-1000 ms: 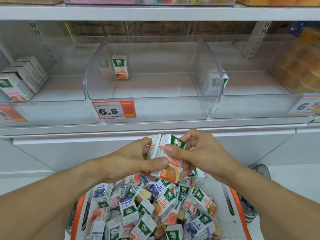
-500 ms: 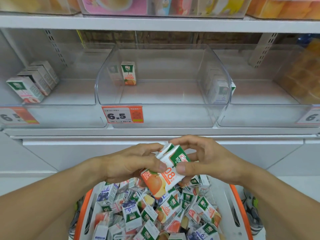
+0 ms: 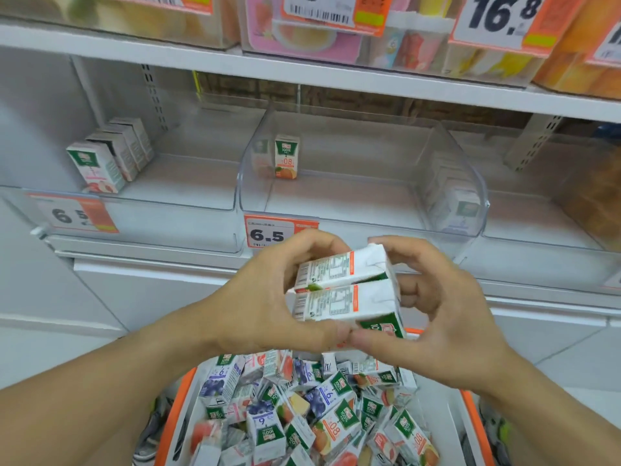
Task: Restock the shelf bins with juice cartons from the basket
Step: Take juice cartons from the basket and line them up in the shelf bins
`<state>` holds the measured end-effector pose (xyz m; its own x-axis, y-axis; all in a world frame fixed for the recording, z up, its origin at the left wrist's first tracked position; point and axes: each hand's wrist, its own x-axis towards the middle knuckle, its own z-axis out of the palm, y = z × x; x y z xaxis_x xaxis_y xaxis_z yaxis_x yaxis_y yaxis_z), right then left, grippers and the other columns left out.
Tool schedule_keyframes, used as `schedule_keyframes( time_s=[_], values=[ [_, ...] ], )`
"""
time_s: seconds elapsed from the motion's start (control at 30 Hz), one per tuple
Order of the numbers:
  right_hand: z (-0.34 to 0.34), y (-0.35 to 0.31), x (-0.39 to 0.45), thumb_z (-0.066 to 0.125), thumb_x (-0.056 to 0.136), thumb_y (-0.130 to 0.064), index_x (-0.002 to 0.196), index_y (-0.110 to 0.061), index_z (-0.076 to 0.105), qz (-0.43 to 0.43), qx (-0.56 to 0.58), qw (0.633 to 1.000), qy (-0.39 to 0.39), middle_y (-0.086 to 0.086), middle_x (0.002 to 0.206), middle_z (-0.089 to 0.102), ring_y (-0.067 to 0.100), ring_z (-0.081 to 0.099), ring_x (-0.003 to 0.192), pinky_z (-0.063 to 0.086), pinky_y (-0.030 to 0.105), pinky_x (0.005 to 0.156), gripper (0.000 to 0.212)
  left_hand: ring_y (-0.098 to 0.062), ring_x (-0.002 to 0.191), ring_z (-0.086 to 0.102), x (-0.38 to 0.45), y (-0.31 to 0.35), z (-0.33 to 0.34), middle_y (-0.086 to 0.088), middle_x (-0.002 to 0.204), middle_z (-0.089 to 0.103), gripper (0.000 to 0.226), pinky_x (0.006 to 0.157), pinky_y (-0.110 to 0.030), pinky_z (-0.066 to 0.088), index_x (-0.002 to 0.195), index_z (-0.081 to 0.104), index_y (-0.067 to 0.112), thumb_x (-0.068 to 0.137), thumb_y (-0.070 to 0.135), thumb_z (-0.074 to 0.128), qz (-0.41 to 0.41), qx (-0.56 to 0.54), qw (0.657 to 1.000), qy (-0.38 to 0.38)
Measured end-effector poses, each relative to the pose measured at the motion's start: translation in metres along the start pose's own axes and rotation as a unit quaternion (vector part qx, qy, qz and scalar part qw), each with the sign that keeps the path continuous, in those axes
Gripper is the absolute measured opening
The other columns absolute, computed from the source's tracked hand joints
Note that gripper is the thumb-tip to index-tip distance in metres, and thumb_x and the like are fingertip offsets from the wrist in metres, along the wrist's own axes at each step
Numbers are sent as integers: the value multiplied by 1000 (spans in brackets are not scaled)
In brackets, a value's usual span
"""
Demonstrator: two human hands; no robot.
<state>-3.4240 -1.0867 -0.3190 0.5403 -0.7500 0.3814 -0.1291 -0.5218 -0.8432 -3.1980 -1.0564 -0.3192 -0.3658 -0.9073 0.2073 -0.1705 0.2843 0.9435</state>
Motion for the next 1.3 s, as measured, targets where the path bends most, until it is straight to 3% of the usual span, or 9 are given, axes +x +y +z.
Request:
schedule_keyframes(
  time_s=[0.17, 0.3, 0.4, 0.53, 0.67, 0.83, 1.1, 1.2, 1.3],
  values=[
    [-4, -21, 44, 92, 67, -34, 132, -13, 48, -163, -109, 974, 113, -6, 122, 64, 16, 72, 98, 58, 25, 72, 82, -17, 129, 51, 0, 9, -33, 13, 134, 55, 78, 95, -26, 47, 138, 46, 29, 71, 49, 82, 126, 185, 957, 186],
    [-1, -17, 102, 93, 63, -44, 120, -22, 47, -140, -145, 971, 130, -14, 110, 66, 11, 71, 93, 55, 17, 70, 76, 3, 115, 49, 9, -10, -65, 20, 119, 50, 66, 97, -8, 35, 126, 48, 31, 71, 31, 85, 131, 297, 892, 314],
    [-1, 3, 155, 92, 61, -47, 118, -22, 50, -98, -213, 970, 64, -12, 103, 67, 9, 70, 85, 57, 23, 72, 75, -11, 117, 46, 20, -30, -73, 4, 123, 46, 69, 103, -9, 29, 129, 51, 17, 69, 25, 86, 83, 352, 878, 315],
    [3, 42, 222, 86, 56, -53, 121, -25, 54, -59, -346, 936, -36, -15, 102, 63, 3, 64, 87, 53, 17, 73, 78, -23, 116, 49, 29, -46, -79, -7, 124, 49, 69, 103, -35, 42, 126, 54, 9, 67, 24, 87, 83, 390, 855, 333],
    [24, 80, 272, 81, 53, -52, 121, -30, 49, -5, -389, 918, -76, -6, 111, 62, 15, 62, 96, 54, 29, 78, 79, -17, 113, 50, 32, -57, -85, -4, 126, 46, 66, 97, -23, 43, 123, 54, 8, 68, 26, 87, 88, 362, 868, 328],
    [44, 111, 291, 89, 58, -43, 111, -35, 47, 41, -371, 925, -73, -7, 111, 59, 14, 60, 93, 49, 24, 69, 68, -19, 122, 50, 30, -64, -87, -6, 133, 45, 61, 96, -31, 49, 122, 56, 9, 72, 27, 86, 107, 342, 878, 318],
    [52, 118, 287, 89, 67, -41, 123, -25, 59, 45, -415, 908, -29, 1, 120, 46, 16, 49, 96, 44, 27, 78, 65, -18, 120, 51, 32, -65, -86, -2, 133, 45, 56, 96, -29, 46, 116, 57, 12, 71, 28, 86, 104, 341, 876, 324],
    [50, 119, 285, 89, 71, -27, 126, -25, 59, 67, -378, 923, -29, 2, 126, 46, 15, 60, 87, 50, 22, 74, 63, -15, 119, 51, 31, -65, -85, 1, 133, 44, 56, 95, -26, 46, 116, 56, 16, 71, 28, 86, 109, 343, 874, 326],
    [56, 119, 283, 84, 77, -14, 128, -19, 59, 59, -397, 915, -26, 5, 129, 48, 25, 63, 102, 56, 34, 89, 57, -14, 120, 50, 30, -67, -85, 2, 135, 43, 56, 96, -24, 45, 118, 53, 21, 72, 30, 84, 110, 356, 869, 325]
  ],
)
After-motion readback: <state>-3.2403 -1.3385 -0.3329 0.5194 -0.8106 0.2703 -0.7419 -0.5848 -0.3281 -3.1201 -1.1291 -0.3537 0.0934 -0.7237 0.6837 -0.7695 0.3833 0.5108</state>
